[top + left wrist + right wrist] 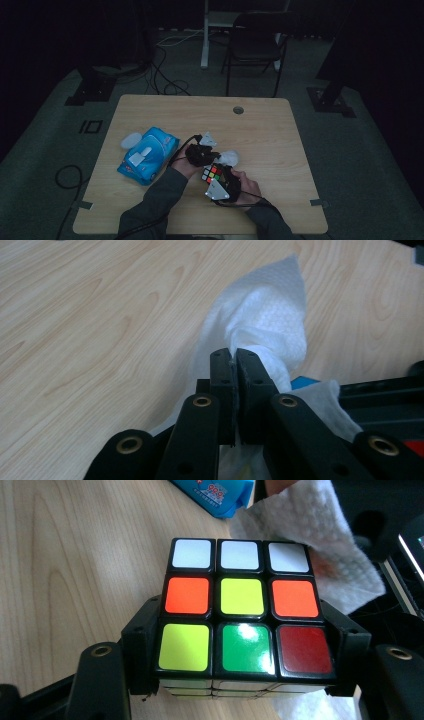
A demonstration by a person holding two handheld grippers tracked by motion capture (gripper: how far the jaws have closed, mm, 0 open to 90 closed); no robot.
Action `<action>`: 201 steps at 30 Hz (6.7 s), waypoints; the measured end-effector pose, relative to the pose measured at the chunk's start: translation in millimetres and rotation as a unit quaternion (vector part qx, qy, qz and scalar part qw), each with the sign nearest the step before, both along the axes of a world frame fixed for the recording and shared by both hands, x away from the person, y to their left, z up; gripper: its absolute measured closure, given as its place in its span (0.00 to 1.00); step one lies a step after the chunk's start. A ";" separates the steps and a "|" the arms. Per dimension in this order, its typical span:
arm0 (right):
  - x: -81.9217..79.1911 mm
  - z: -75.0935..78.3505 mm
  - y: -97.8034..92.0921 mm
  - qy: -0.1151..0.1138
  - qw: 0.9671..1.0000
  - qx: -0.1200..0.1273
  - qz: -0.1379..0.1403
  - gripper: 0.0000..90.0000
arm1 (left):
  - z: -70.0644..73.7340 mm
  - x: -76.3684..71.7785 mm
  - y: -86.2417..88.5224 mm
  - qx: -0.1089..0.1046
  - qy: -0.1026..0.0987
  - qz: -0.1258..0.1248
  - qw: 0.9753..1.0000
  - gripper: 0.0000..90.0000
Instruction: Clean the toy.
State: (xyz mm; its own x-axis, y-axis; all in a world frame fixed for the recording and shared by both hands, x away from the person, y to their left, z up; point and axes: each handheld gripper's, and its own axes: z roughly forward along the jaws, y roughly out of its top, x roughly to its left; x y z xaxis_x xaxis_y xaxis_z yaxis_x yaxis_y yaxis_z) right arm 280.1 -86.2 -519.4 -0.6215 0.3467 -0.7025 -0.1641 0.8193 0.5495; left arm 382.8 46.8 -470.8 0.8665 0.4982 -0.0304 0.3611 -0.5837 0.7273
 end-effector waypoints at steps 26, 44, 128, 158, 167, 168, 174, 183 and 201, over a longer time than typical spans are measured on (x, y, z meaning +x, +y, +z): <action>-7.0 -0.5 3.6 -0.053 0.998 -0.040 0.006 0.38 | 2.3 10.6 9.7 -0.030 0.036 -0.027 0.999 0.97; -11.9 -2.6 8.7 -0.080 0.994 -0.069 0.014 0.38 | 8.0 8.4 -1.4 -0.011 0.044 -0.069 0.997 0.98; -3.2 0.3 -1.9 -0.073 0.995 -0.063 -0.008 0.38 | 23.3 -4.7 17.6 -0.025 0.008 -0.046 0.999 0.98; 15.4 17.4 -26.2 0.064 0.994 0.092 -0.015 0.38 | 24.5 -12.4 26.9 -0.046 -0.020 -0.017 0.999 0.98; 24.5 23.0 -37.4 0.132 0.979 0.153 -0.014 0.38 | 21.6 -28.3 27.7 -0.079 -0.043 0.004 0.996 0.98; 25.0 23.2 -37.9 0.136 0.978 0.156 -0.014 0.38 | 21.3 -29.8 28.0 -0.081 -0.044 0.006 0.996 0.98; 29.5 24.5 -40.7 0.166 0.971 0.172 -0.023 0.38 | 21.6 -36.3 27.3 -0.087 -0.050 0.005 0.995 0.98; 40.9 28.7 -49.7 0.235 0.951 0.195 -0.040 0.38 | 18.3 -40.3 18.9 -0.081 -0.046 -0.008 0.996 0.98; 41.0 28.5 -47.5 0.258 0.948 0.184 -0.023 0.38 | 18.5 -42.0 -0.8 -0.058 -0.037 -0.057 0.996 0.98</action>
State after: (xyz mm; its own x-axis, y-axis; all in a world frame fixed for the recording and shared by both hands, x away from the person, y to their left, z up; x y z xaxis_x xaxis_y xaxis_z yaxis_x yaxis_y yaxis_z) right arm 321.1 -133.7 -490.9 -0.8282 0.5439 -0.1355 0.2355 0.5570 0.7964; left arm 340.7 46.0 -452.3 0.9196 0.3925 -0.0159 0.2396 -0.5283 0.8146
